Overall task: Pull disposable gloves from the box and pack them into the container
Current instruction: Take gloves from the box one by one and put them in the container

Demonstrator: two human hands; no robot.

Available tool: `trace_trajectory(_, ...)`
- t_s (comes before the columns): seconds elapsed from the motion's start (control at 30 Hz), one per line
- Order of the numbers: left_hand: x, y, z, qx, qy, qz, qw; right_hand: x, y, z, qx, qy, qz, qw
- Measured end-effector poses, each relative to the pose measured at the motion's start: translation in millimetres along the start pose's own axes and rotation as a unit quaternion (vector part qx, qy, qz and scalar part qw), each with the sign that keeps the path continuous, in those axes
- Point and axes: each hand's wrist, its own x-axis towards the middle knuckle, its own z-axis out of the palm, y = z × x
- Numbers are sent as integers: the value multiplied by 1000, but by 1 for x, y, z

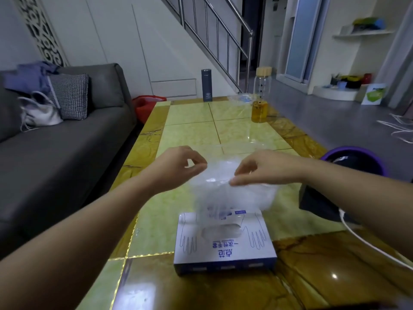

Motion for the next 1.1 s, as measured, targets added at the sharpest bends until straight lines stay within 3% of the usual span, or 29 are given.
trace_trajectory(0.1,-10,15,10,59,-60,9,996,-1,3,17,-101,62,-29,993)
trace_trajectory(0.2,-14,26,19,130,-59,34,989,-5,-6,12,-84,143,-63,984)
trace_trajectory(0.33,-11,36,-8,-73,30,-22,997,-15,-22,-19,32,219,-86,971)
trace_trajectory(0.47,-8,36,-42,-292,52,-82,951,-20,-23,-37,267,238,4,934)
trace_trajectory(0.57,-12,37,-47,-356,27,-112,927,-26,-24,-33,392,164,73,902)
trace_trajectory(0.7,-16,40,-49,-387,-3,-133,913,-25,-32,-30,451,188,28,872)
trace_trajectory(0.83,-22,41,-54,-382,-84,-130,911,-25,-43,-41,354,223,-8,908)
trace_trajectory(0.9,-26,35,-59,-384,-158,-107,903,-30,-46,-49,352,202,-30,913)
trace_trajectory(1.0,-31,23,-60,-459,-239,-80,852,-38,-46,-54,334,142,-58,930)
trace_trajectory(1.1,-31,27,-55,-544,-232,-78,803,-42,-50,-51,250,112,-57,960)
